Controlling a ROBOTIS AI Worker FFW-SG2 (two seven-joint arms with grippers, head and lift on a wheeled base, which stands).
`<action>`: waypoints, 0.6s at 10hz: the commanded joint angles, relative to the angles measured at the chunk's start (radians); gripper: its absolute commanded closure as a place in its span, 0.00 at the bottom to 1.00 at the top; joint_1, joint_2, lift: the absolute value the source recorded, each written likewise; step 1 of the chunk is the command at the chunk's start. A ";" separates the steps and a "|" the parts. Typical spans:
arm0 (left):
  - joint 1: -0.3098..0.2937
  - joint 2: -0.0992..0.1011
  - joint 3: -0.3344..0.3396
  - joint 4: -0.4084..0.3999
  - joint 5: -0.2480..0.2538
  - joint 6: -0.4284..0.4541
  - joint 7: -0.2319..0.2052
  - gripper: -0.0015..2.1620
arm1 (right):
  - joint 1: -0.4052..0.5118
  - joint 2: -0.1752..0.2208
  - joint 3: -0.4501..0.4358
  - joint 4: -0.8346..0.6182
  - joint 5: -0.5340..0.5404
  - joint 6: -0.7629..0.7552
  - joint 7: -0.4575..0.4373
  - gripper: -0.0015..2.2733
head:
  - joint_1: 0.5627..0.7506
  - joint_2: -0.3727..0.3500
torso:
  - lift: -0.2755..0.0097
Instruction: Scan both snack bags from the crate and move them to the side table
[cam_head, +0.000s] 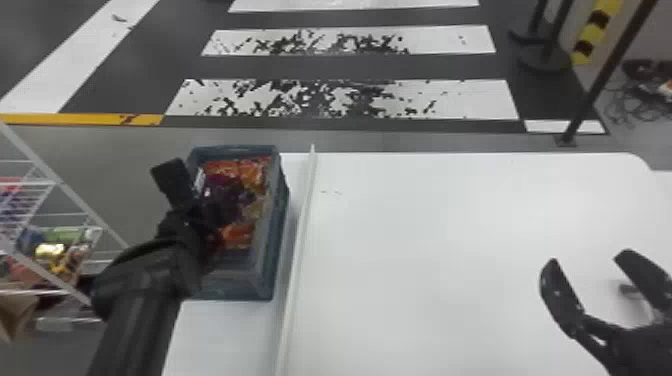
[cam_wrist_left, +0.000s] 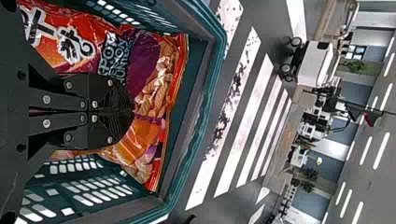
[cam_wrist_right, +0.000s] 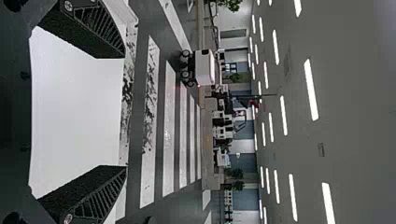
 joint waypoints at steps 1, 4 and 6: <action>0.012 -0.003 0.011 -0.001 0.004 -0.003 -0.009 0.88 | 0.004 0.002 -0.004 0.004 -0.009 -0.012 0.000 0.03 | 0.70 0.64 | 0.86; 0.080 -0.021 0.018 -0.062 0.048 0.000 0.028 0.89 | 0.005 0.002 -0.004 0.011 -0.018 -0.049 0.000 0.03 | 0.70 0.64 | 0.86; 0.154 -0.033 0.008 -0.217 0.059 0.049 0.038 0.89 | 0.000 0.002 -0.004 0.011 -0.024 -0.052 0.000 0.03 | 0.70 0.63 | 0.86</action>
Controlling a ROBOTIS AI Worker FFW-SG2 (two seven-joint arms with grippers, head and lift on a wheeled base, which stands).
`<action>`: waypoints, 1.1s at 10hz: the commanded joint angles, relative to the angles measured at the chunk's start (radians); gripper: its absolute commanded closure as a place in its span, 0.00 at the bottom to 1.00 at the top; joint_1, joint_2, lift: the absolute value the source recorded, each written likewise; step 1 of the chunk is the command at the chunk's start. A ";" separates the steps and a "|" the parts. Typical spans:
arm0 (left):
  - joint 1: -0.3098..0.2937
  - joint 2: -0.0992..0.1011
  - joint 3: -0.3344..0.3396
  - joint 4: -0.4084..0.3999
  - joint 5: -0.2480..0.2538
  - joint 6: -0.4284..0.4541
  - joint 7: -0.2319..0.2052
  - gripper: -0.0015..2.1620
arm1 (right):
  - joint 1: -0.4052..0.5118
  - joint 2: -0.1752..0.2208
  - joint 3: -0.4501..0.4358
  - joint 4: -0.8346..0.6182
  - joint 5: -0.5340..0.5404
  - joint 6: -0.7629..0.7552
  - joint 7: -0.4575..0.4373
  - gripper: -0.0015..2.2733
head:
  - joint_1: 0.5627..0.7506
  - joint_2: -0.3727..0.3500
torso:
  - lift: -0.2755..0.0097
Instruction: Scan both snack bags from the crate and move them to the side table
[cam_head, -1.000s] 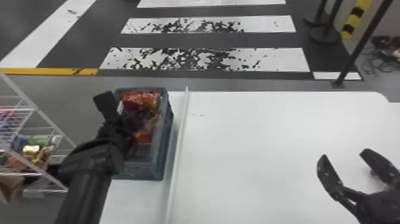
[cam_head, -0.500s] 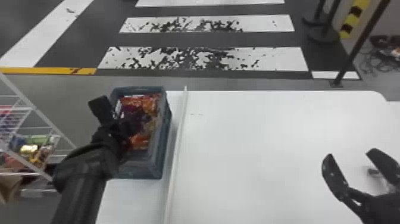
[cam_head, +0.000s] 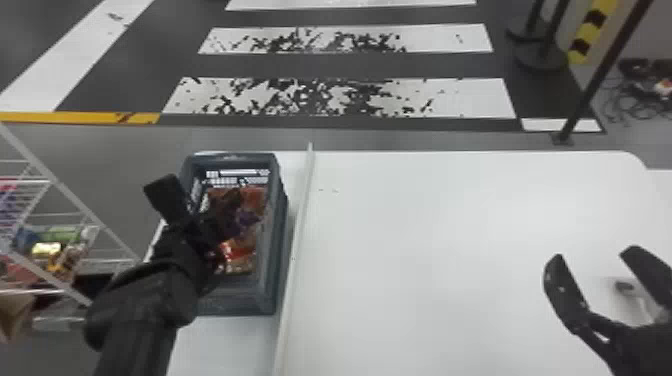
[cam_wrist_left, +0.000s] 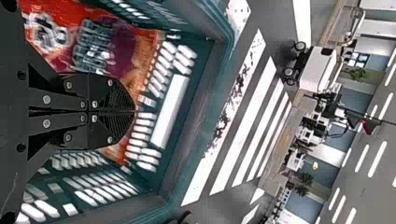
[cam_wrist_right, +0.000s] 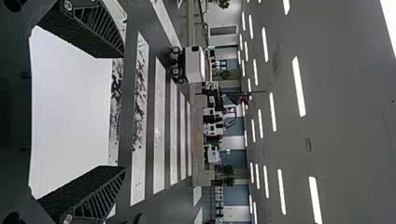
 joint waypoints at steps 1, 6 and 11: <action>0.015 -0.001 0.000 -0.064 0.001 0.052 0.004 0.89 | -0.002 0.001 0.000 -0.002 -0.005 0.000 0.000 0.03 | 0.70 0.62 | 0.86; 0.067 -0.001 -0.034 -0.307 0.000 0.292 0.171 0.38 | 0.012 -0.001 0.002 -0.031 -0.014 0.000 0.000 0.03 | 0.70 0.60 | 0.86; 0.023 0.000 -0.023 -0.485 -0.054 0.724 0.297 0.04 | 0.030 -0.010 0.002 -0.049 -0.021 0.003 0.000 0.02 | 0.70 0.59 | 0.86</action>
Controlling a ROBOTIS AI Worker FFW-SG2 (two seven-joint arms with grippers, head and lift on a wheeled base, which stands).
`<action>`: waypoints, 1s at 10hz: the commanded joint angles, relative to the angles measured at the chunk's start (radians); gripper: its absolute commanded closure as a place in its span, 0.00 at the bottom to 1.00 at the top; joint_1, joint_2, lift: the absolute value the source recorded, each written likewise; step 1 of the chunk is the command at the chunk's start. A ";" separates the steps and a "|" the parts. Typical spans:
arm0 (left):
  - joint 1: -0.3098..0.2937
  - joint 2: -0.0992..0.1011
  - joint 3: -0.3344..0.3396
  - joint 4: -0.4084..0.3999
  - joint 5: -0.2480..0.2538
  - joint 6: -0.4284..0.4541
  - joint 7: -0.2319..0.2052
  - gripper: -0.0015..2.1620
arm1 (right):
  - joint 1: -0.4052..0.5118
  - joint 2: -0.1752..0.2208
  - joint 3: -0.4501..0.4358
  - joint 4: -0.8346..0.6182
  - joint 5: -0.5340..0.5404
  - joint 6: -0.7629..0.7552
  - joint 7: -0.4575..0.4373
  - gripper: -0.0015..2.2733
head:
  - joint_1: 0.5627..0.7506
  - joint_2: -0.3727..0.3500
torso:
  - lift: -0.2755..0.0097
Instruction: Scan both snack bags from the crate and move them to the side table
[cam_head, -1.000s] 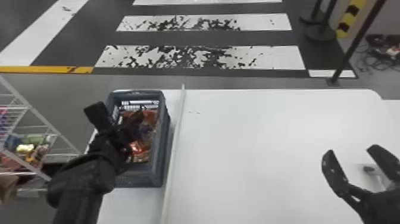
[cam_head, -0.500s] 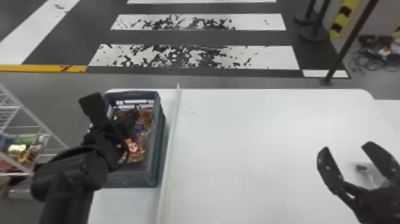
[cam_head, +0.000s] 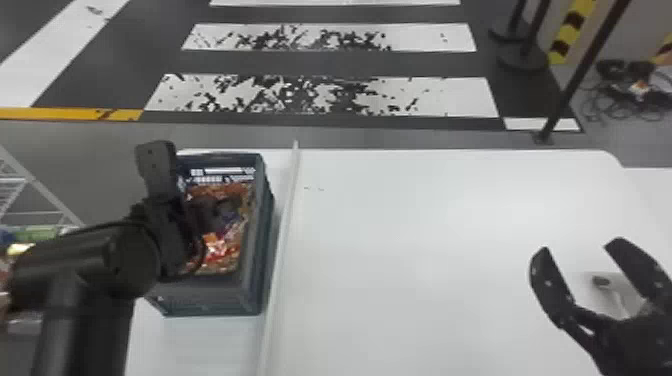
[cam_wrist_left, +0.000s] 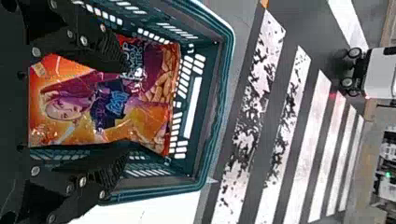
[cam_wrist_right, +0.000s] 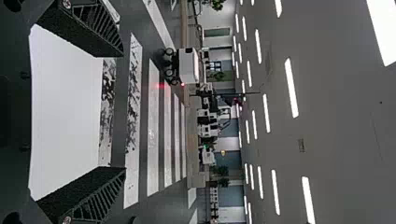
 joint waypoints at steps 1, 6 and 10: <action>-0.024 -0.003 0.001 0.001 -0.010 0.041 0.008 0.04 | 0.007 -0.009 0.000 -0.003 -0.007 0.000 0.001 0.02 | 0.70 0.60 | 0.86; -0.186 -0.006 -0.002 0.171 -0.056 0.194 0.027 0.04 | 0.019 -0.014 0.000 -0.018 -0.011 0.000 0.001 0.02 | 0.70 0.60 | 0.86; -0.252 0.009 -0.010 0.303 -0.128 0.298 0.001 0.04 | 0.007 -0.025 0.000 -0.012 -0.027 0.003 0.001 0.02 | 0.70 0.63 | 0.86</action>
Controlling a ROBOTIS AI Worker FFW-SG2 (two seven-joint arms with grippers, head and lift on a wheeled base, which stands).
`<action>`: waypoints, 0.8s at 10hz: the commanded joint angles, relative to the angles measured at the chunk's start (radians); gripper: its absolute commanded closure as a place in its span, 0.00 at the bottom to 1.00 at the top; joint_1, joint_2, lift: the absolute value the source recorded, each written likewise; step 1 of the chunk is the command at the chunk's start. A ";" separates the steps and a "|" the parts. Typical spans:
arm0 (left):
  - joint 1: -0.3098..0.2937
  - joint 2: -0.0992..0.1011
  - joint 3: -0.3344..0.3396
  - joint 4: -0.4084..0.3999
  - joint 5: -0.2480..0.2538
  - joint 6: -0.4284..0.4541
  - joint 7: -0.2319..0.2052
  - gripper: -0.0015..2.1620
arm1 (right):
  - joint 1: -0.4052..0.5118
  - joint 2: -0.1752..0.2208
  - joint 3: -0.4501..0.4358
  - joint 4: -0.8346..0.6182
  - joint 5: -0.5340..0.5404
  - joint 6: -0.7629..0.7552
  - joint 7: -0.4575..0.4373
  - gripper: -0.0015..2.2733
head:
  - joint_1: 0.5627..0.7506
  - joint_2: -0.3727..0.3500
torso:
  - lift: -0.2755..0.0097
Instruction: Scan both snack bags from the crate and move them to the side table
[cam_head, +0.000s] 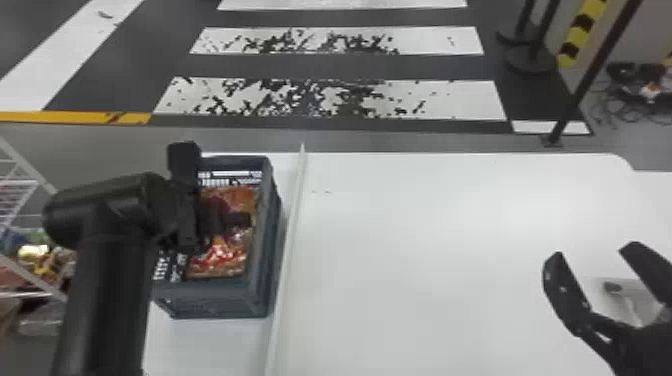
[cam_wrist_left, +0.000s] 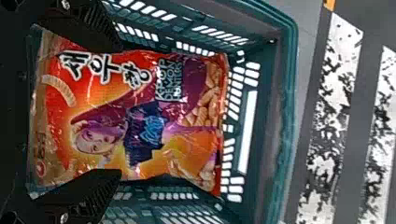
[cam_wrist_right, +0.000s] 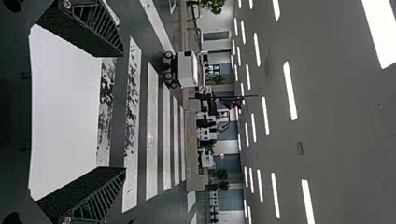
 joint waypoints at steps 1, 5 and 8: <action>-0.020 0.006 -0.001 0.028 -0.016 0.025 -0.010 0.04 | -0.005 0.000 0.000 0.004 -0.001 0.000 0.000 0.02 | 0.70 0.63 | 0.86; -0.069 0.001 -0.012 0.140 -0.028 -0.039 -0.052 0.04 | -0.007 -0.011 -0.003 0.005 -0.013 0.000 0.000 0.02 | 0.70 0.63 | 0.86; -0.100 -0.001 -0.012 0.232 -0.030 -0.106 -0.079 0.05 | -0.007 -0.010 -0.005 0.005 -0.011 -0.003 0.000 0.02 | 0.70 0.61 | 0.86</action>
